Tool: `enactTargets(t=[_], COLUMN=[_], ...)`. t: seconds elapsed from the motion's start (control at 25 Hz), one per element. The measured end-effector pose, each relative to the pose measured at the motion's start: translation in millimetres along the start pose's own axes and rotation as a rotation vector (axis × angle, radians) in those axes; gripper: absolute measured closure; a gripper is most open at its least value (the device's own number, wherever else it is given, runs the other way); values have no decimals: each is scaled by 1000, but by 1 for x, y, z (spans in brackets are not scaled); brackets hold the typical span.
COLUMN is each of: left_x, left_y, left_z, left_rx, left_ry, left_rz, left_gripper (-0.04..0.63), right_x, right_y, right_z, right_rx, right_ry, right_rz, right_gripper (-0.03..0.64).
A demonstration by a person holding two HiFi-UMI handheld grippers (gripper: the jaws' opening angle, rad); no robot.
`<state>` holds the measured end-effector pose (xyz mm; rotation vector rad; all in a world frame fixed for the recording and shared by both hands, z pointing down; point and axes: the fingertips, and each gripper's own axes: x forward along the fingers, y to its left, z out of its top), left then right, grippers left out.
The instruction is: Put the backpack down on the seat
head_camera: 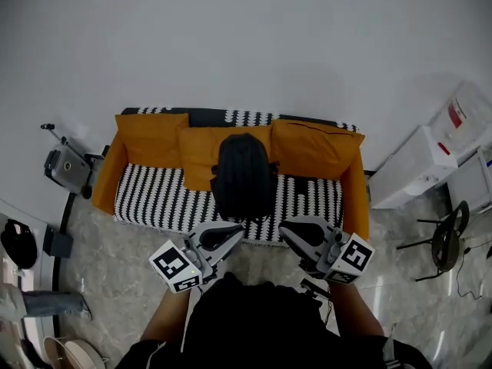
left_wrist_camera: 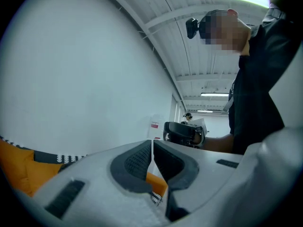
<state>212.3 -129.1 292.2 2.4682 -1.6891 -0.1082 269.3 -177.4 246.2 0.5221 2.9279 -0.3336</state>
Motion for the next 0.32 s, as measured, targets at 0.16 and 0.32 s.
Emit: enactTargets(t=[0.16,0.32], left_x=[9,18], left_y=[-10,-18], left_z=[-2,-11], left_rx=[15,10], left_ry=[20,16], left_rz=[32,64], left_gripper=[566,566], right_x=[-11,-25], right_y=[-3,-8], right_z=[7,4], right_rx=[9,12], right_ry=[-25,-18], right_rz=[35,61], right_gripper=[588,588])
